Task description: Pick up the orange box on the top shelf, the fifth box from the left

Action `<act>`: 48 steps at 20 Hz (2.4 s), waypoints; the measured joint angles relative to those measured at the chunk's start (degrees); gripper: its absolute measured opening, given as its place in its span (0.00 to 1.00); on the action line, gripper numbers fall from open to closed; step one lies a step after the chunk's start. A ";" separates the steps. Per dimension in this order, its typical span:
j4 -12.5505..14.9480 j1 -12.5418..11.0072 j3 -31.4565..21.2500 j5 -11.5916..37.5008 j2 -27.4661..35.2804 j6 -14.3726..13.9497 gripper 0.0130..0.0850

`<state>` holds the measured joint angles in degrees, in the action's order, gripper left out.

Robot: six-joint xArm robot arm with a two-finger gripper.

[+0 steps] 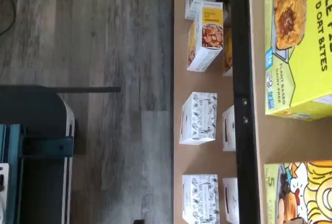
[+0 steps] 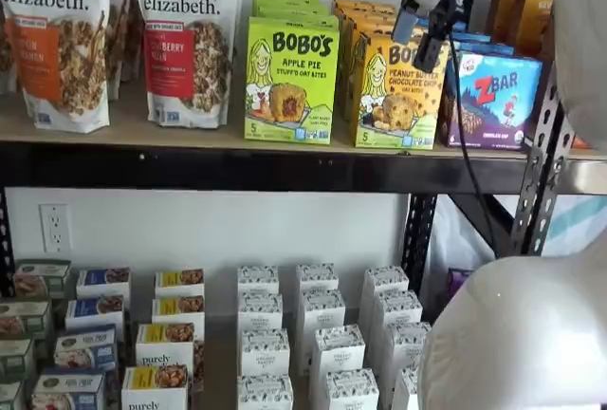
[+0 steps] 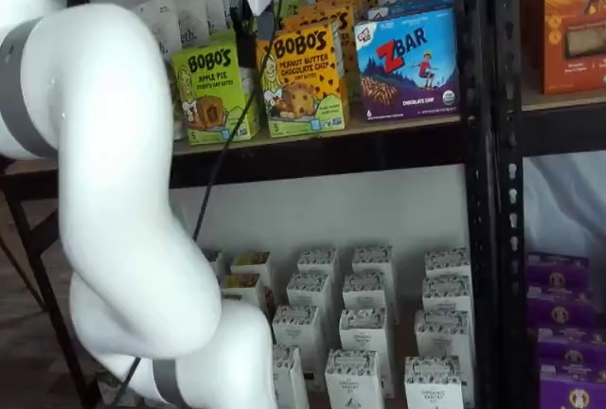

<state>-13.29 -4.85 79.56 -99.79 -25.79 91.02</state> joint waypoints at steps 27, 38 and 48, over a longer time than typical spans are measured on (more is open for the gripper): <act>-5.55 -1.72 5.05 6.63 6.97 0.77 1.00; -7.06 -4.64 8.27 5.74 11.70 3.65 1.00; -3.91 -3.33 6.97 8.76 12.80 3.87 1.00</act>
<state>-17.21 -8.18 86.53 -91.03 -12.99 94.88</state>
